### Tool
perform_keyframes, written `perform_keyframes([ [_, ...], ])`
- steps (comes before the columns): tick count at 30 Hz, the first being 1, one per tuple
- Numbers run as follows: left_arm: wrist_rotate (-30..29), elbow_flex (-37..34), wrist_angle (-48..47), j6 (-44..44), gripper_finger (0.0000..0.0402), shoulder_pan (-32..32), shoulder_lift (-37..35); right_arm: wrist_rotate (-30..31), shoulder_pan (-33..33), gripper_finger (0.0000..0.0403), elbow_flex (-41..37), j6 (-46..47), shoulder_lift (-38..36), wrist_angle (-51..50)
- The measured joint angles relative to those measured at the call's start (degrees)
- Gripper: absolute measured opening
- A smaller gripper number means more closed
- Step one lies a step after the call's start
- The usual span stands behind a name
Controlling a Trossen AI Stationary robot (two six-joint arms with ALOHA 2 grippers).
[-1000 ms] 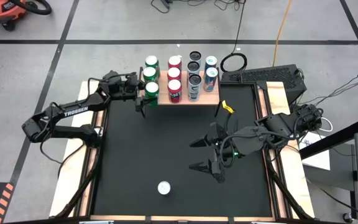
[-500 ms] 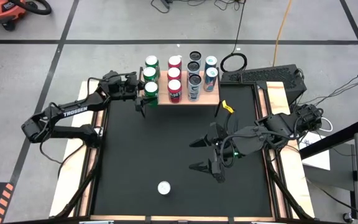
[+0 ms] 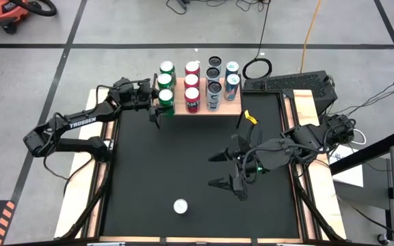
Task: Place canned beverage on shelf
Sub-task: Put the green soda can on the shelf aligned with the other green soda can
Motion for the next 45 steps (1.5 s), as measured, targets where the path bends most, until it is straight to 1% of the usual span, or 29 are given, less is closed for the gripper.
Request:
perform_keyframes([
  [9, -0.9, 0.0, -0.8, -1.1, 0.0322, 0.0, 0.0, 0.0, 0.0, 0.0363, 0.0, 0.0, 0.0, 0.0],
  [18, -1.6, -0.2, -1.8, -1.4, 0.0322, 0.0, -1.9, 0.0, 0.0, 0.0363, 0.0, -0.5, 0.0, 0.0],
  [26, -1.7, -0.2, -1.7, -2.5, 0.0323, 0.0, -2.1, 0.0, -0.1, 0.0363, 0.0, -1.2, 0.0, 0.0],
  [33, -2.2, -0.2, -2.3, -2.6, 0.0346, -0.1, -2.1, 0.0, -0.3, 0.0363, 0.0, -1.3, 0.0, 0.0],
  [45, -2.8, -0.3, -2.9, -4.0, 0.0348, -1.3, -3.9, 0.0, -0.3, 0.0363, 0.0, -1.3, 0.0, 0.0],
])
